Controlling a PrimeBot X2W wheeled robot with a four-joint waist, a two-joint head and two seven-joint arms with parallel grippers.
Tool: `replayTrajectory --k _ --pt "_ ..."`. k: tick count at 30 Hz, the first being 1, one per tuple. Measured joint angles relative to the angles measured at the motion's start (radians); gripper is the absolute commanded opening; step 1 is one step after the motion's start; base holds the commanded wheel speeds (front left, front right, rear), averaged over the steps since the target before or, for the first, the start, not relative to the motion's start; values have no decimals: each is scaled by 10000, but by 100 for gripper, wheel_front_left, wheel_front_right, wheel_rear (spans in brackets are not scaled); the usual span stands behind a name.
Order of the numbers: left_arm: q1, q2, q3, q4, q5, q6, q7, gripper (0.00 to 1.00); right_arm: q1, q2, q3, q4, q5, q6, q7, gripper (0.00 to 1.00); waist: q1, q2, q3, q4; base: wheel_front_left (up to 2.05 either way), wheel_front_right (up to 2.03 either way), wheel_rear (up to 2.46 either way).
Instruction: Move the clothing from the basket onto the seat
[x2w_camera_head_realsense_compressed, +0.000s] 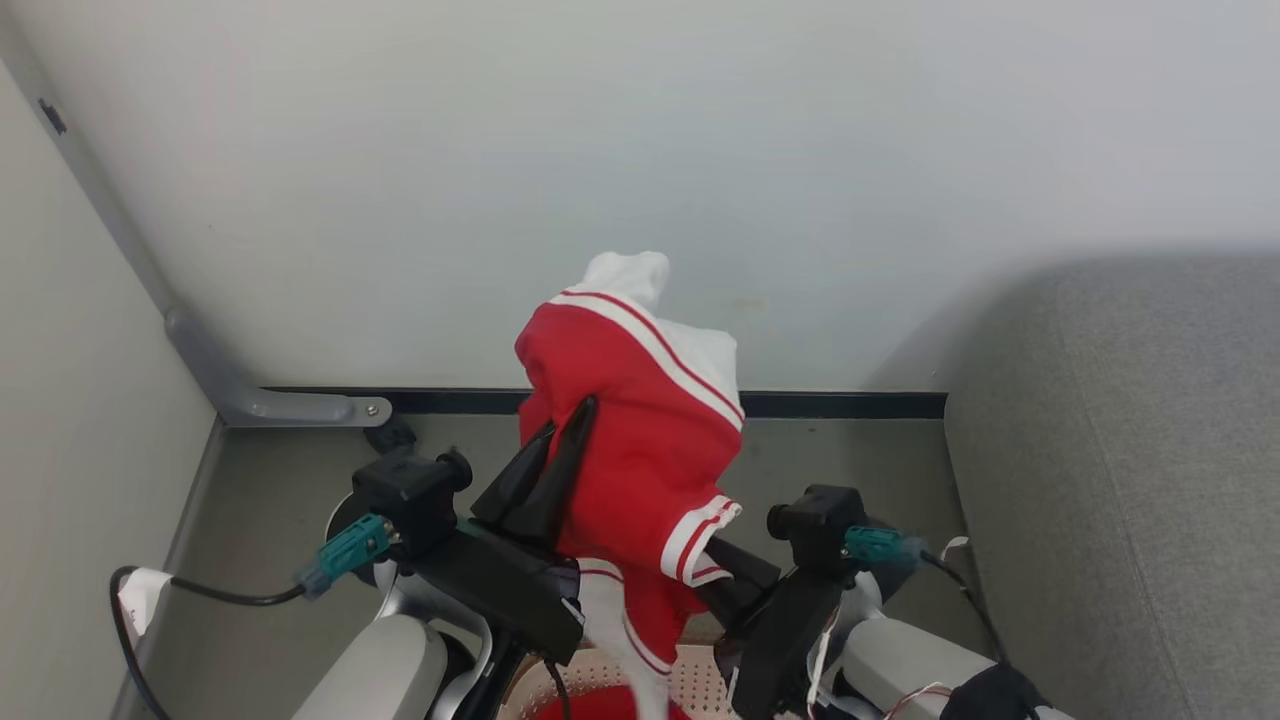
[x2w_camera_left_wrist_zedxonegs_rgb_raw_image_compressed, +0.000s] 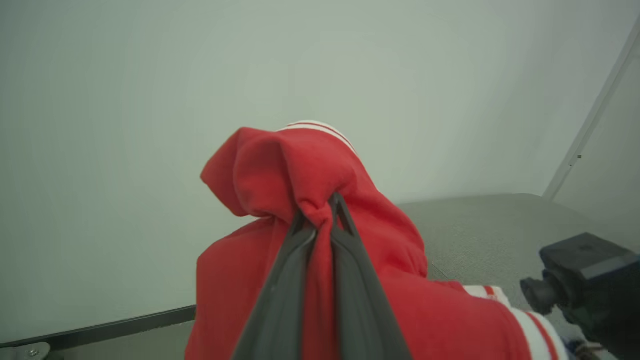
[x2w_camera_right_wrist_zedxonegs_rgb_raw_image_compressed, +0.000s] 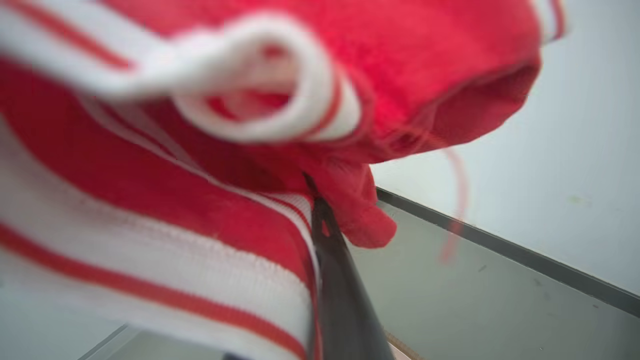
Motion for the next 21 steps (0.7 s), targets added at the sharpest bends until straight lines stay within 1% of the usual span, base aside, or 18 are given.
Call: replayTrajectory --k 5,6,7,8,10,11,12,17,21 --pt "319 54 29 -8 -2 36 -12 0 231 -249 -901 -86 454 0 0 0 0 0 -45 -231 0 0 0" --pt "388 50 21 -25 -2 38 -17 5 282 -305 -1035 -92 514 0 0 0 0 0 -57 -280 0 0 0" --pt "449 56 -8 -36 -2 36 -17 22 337 -353 -1177 -111 545 0 0 0 0 0 -70 -330 0 0 0" --pt "549 81 -73 -81 -2 36 -17 26 425 -433 -1421 -123 616 0 0 0 0 0 -94 -434 0 0 0" --pt "667 94 -138 -163 -4 35 -25 43 449 -523 -1668 -130 623 0 0 0 0 0 -119 -537 0 0 0" --pt "686 94 -171 -196 -4 35 -27 78 455 -566 -1793 -144 656 0 0 0 0 0 -131 -588 0 0 0" --pt "716 94 -188 -242 -4 33 -29 100 464 -602 -1912 -155 663 -2 0 0 -1 0 -142 -639 0 0 0" --pt "826 132 -313 -318 -21 27 -27 100 649 -732 -2336 -238 662 -2 2 0 0 0 -182 -850 0 0 0" --pt "865 291 -389 -477 -21 27 -27 100 797 -865 -2706 -410 602 -2 2 0 -1 0 -210 -1093 0 0 0"
